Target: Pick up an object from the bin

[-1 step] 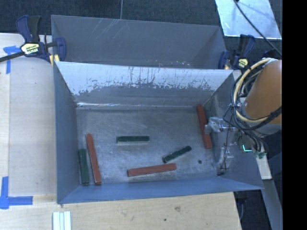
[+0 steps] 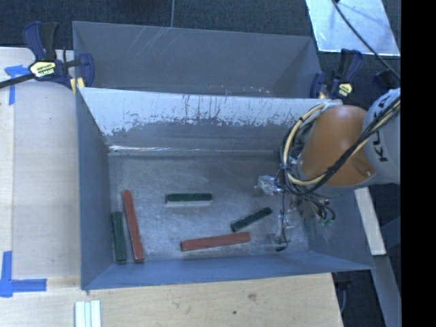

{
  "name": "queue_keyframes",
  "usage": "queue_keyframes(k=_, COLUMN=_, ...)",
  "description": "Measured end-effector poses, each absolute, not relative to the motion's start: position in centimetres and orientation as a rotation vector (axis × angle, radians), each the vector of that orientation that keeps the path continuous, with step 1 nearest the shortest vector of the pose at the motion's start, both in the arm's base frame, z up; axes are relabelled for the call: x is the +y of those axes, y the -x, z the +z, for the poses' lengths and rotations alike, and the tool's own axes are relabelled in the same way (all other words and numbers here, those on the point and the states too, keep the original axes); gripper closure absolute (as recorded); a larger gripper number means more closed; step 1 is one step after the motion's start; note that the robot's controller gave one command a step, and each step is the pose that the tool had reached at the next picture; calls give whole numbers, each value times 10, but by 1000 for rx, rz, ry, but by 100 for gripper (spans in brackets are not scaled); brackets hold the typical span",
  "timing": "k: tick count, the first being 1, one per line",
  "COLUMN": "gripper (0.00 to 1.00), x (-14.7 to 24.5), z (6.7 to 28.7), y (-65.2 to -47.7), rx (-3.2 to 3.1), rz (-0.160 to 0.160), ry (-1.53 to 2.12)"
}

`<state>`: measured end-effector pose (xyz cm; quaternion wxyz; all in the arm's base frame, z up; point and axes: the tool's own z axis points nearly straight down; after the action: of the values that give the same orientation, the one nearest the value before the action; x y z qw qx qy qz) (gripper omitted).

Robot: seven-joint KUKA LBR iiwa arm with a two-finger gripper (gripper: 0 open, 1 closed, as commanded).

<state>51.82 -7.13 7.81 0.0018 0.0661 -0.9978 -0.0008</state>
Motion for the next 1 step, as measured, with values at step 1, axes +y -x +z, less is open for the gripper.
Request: queue_keyframes(k=1, gripper=100, x=-73, z=82, y=-519, rx=-3137, rz=1, ry=-208)
